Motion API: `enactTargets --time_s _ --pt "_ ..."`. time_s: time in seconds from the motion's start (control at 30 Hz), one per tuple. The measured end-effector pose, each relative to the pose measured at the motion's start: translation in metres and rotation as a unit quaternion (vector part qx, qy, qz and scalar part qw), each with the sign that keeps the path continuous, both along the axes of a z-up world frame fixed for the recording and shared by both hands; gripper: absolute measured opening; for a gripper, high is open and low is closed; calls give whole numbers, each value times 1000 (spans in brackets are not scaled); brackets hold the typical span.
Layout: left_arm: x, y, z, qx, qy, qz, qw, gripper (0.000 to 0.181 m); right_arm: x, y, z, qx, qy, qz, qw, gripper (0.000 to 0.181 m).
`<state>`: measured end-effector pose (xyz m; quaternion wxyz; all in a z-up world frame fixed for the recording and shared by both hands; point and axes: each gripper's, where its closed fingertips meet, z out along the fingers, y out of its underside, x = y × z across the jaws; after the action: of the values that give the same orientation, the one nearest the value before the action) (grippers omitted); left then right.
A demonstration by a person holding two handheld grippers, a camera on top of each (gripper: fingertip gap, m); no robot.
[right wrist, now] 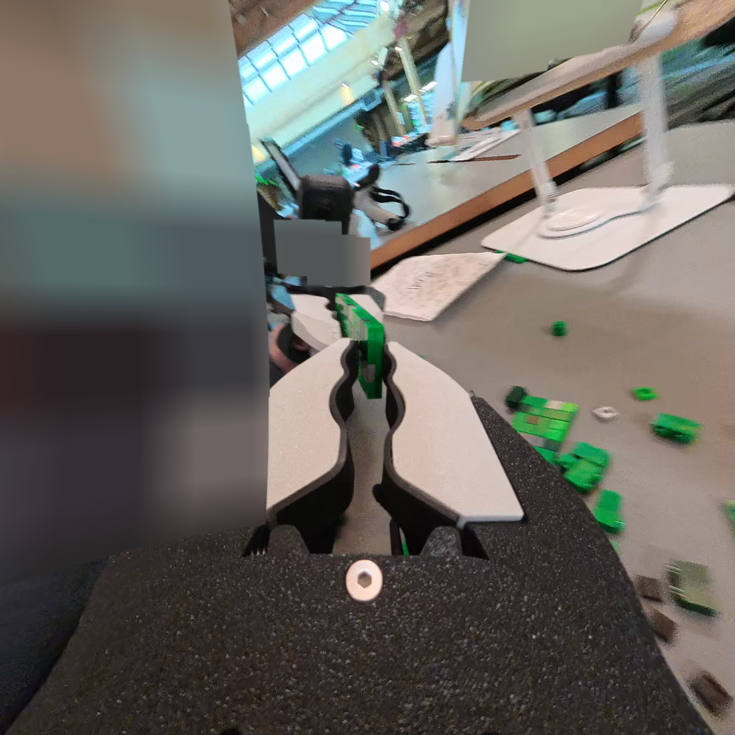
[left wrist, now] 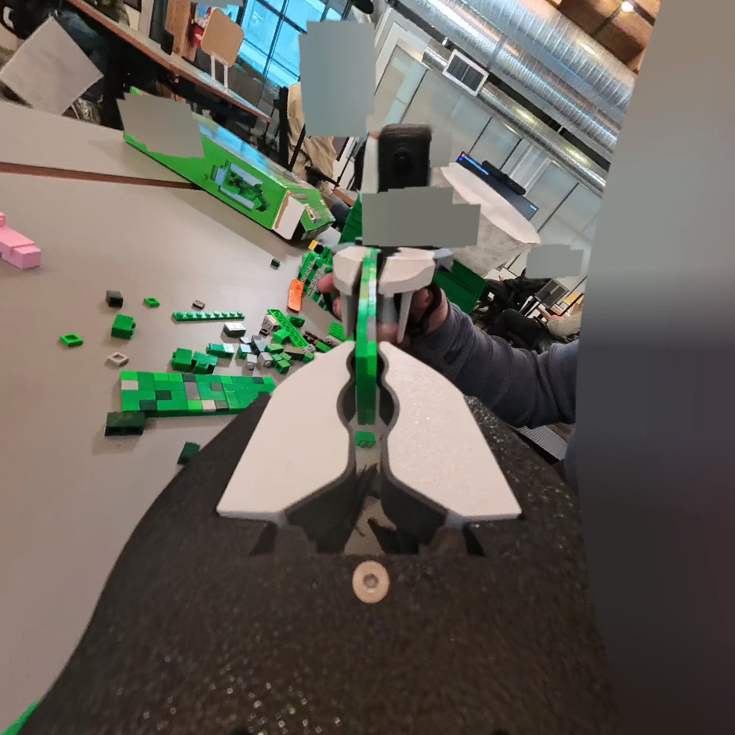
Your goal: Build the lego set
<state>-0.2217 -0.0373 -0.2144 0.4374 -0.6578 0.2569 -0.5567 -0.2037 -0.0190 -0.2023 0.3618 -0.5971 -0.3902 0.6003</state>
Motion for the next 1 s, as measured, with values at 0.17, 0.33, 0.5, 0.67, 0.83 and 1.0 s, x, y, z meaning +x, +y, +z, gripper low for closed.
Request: enactTargets --time_s 0.17,0.33,0.5,0.67,0.83,1.0 --pt "-5 14 -18 -53 31 44 997 6 3 17 -24 258 -151 -96 949 57" --pt "-4 14 -28 -116 20 29 993 6 2 29 -46 485 -299 -132 811 76" --pt "1 11 -34 -128 36 15 991 6 -6 29 -65 588 -368 -111 711 68" --pt "4 7 -43 -122 72 5 990 7 -1 38 -67 626 -398 -138 657 35" --pt "9 4 -39 -64 84 1 994 12 0 31 -70 603 -379 -134 689 35" --pt "22 -1 -34 -30 82 -16 996 34 -4 23 -75 610 -360 -107 698 35"
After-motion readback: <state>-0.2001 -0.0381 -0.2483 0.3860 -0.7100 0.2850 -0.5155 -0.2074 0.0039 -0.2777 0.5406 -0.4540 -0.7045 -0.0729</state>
